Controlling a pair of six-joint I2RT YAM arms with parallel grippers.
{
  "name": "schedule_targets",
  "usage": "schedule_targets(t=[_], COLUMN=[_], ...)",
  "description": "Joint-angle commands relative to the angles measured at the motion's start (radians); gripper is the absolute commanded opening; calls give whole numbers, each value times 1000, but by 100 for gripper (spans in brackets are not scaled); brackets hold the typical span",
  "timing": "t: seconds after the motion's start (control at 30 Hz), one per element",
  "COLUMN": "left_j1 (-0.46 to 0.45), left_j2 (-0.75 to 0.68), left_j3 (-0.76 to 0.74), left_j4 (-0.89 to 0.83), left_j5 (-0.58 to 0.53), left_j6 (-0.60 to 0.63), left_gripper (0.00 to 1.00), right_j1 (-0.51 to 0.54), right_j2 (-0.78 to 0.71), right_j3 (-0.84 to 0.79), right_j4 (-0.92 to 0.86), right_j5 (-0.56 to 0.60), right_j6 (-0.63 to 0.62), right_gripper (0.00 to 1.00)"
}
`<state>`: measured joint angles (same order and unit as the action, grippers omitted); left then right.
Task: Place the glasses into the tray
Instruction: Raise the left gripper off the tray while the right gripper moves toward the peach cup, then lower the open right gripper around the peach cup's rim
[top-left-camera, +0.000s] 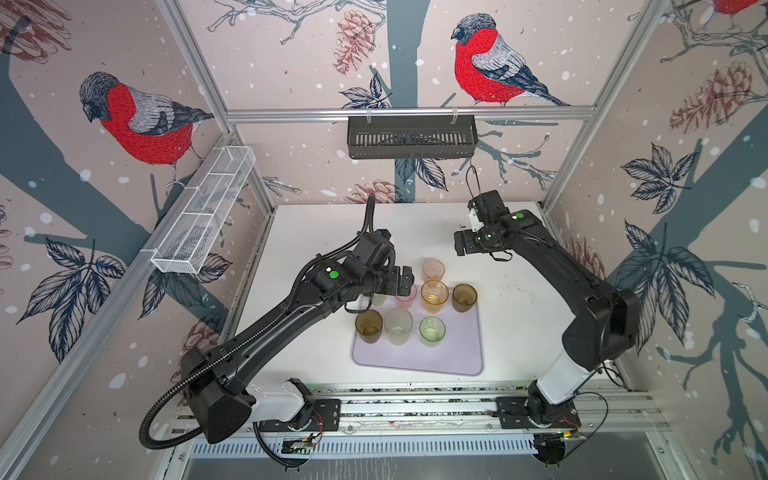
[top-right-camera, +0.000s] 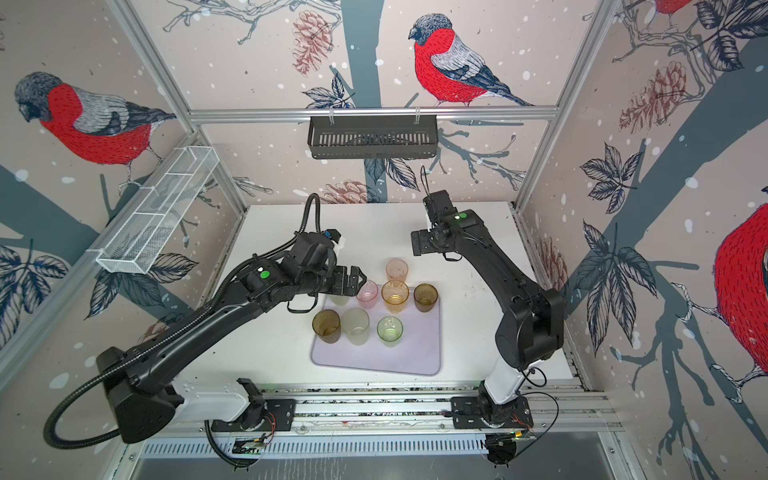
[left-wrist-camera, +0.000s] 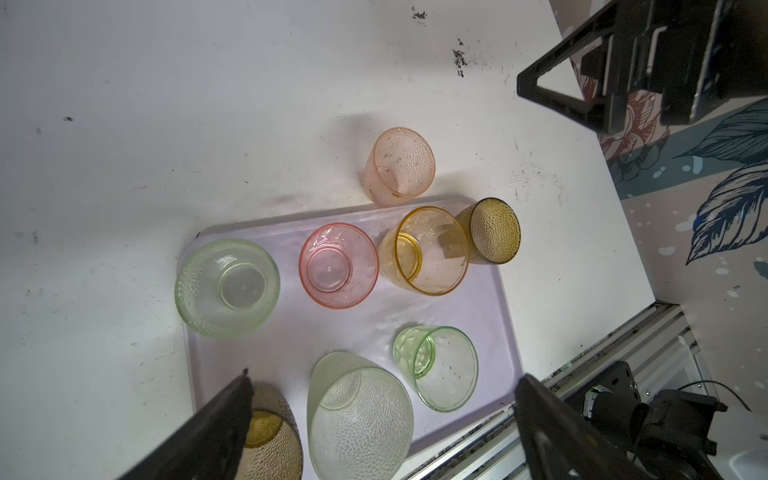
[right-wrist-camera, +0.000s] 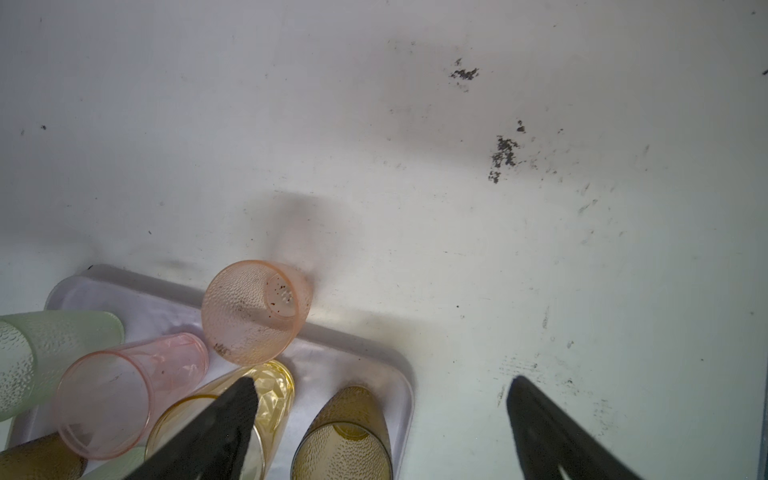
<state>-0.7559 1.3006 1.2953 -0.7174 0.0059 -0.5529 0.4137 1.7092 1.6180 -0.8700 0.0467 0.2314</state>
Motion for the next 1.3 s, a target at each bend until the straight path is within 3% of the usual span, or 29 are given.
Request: schedule_targets(t=[0.0, 0.4, 1.1, 1.27], left_j1=[9, 17, 18, 19], left_j2=[-7, 12, 16, 16], left_j3=[-6, -6, 5, 4], left_j4=[56, 70, 65, 67], left_j5=[23, 26, 22, 20], left_j6=[-20, -25, -45, -47], left_gripper=[98, 98, 98, 98], right_j1=[11, 35, 88, 89], right_j2=[29, 137, 248, 254], right_j3=[27, 69, 75, 74], right_j4=[-24, -37, -17, -5], right_j5=[-4, -43, -73, -71], right_j6=[-5, -35, -41, -41], right_gripper=[95, 90, 69, 60])
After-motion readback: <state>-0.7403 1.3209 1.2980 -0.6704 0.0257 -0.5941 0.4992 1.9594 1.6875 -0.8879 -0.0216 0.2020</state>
